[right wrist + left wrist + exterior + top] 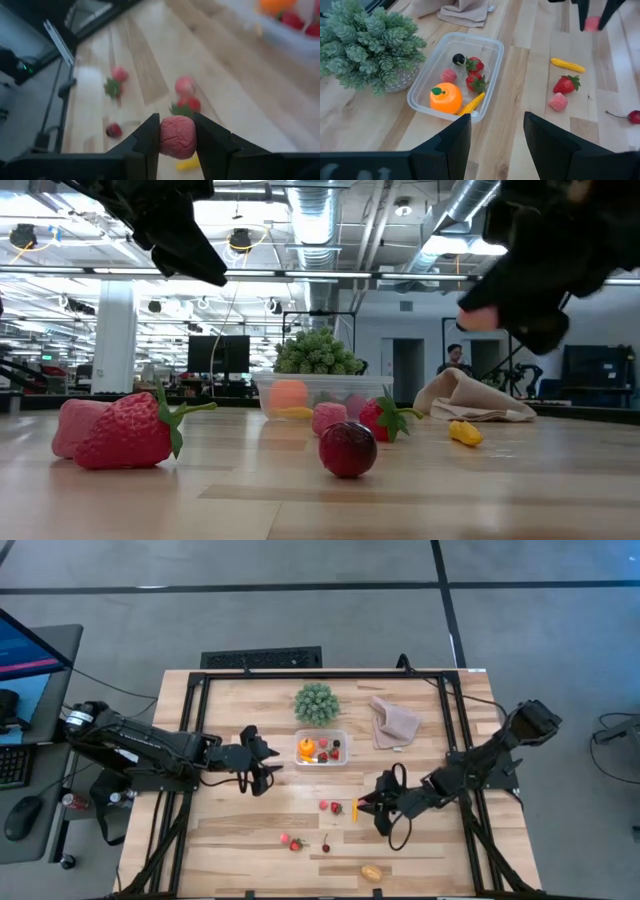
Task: Pick and placing Produce into tupperware
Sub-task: Put the pink peach into the transparent container
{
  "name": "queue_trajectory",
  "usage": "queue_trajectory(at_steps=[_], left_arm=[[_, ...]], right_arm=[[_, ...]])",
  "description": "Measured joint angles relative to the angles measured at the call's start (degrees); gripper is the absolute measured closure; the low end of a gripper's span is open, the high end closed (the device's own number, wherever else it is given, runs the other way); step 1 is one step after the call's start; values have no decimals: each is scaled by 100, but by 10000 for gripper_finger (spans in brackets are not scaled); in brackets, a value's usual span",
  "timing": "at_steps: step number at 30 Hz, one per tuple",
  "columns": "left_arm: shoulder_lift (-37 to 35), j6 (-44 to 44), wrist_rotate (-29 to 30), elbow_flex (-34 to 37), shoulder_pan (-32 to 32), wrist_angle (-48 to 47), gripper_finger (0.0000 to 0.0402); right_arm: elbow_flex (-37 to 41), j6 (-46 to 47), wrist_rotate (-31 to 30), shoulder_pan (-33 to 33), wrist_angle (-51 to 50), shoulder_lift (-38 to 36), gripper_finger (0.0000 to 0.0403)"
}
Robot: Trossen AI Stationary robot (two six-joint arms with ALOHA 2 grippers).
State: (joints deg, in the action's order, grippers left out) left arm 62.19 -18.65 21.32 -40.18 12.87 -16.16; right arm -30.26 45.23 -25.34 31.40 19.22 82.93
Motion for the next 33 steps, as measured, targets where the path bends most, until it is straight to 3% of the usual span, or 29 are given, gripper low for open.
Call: queue_trajectory(at_steps=[16,33], left_arm=[[0,22,66,0,283,20,228],[0,-59,849,0,708,20,228]], right_arm=[[-9,-835,-18,-1149,624,-541,300],[-6,-1024,-26,-2409,782,-345,300]])
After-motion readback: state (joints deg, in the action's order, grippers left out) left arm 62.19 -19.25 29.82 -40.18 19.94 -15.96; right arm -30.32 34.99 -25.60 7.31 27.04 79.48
